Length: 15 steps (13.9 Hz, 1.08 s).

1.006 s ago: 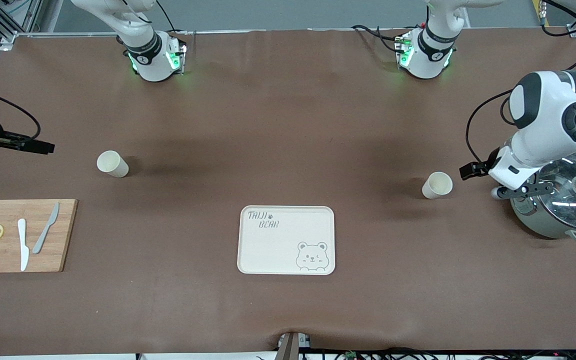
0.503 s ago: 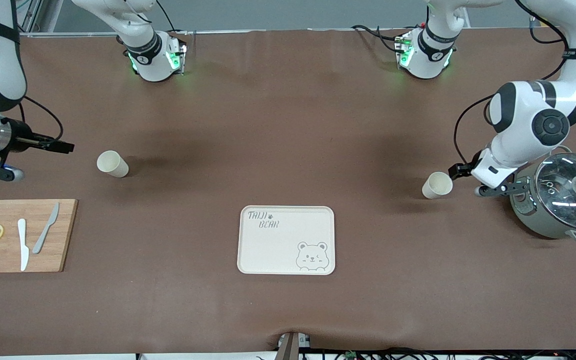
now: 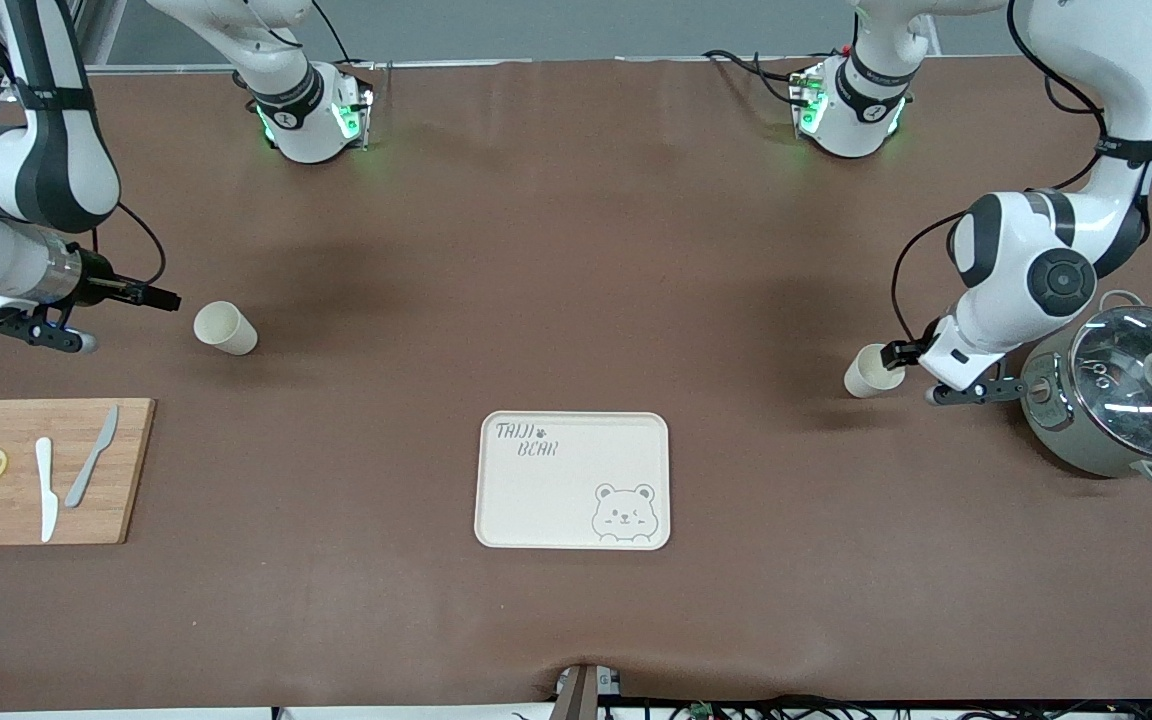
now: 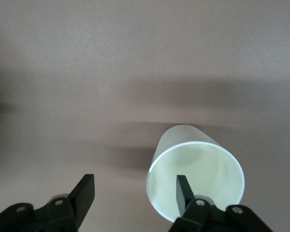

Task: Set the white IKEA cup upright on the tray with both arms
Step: 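Lower both grippers around the paper cups and close on them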

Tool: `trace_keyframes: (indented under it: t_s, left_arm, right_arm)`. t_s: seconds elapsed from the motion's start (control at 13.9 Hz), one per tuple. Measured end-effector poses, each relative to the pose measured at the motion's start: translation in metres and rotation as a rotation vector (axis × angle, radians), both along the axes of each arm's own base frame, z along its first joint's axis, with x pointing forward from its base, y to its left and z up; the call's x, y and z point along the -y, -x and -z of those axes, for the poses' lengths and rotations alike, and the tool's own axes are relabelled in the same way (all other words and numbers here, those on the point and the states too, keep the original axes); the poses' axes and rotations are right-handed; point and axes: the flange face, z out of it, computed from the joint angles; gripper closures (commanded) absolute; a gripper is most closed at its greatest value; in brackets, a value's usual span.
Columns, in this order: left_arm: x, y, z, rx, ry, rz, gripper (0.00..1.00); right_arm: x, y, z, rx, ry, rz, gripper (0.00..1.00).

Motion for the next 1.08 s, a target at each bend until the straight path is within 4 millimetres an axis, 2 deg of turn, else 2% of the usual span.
trace_keyframes:
  t_s: [0.14,0.29,0.5,0.79,0.93,1.01,1.08]
  left_arm:
    - [0.003,0.0,0.011,-0.007,0.006,-0.002,0.72]
    - [0.008,0.001,0.02,-0.017,0.009,0.006,1.0]
    - [0.014,0.001,0.022,-0.012,0.013,0.016,1.0]
    - [0.021,-0.01,0.011,0.019,0.019,0.032,1.0]
    - [0.033,-0.021,-0.003,0.041,0.027,0.057,1.0]
    - [0.045,-0.027,-0.013,0.054,0.033,0.075,1.0]
    - [0.061,-0.033,-0.023,0.066,0.042,0.097,1.0]
  right_arm:
    - [0.015,0.013,0.018,0.027,-0.002,0.001,0.0]
    - [0.013,0.021,0.033,0.052,0.003,0.0,0.0]
    - [0.009,0.029,0.049,0.098,0.014,-0.005,0.0]
    - [0.005,0.031,0.054,0.096,-0.007,0.02,0.0]
    - [0.004,0.032,0.06,0.09,-0.026,0.042,0.12]
    - [0.002,0.032,0.064,0.085,-0.033,0.049,0.14]
    - [0.002,0.031,0.068,0.084,-0.036,0.052,0.22]
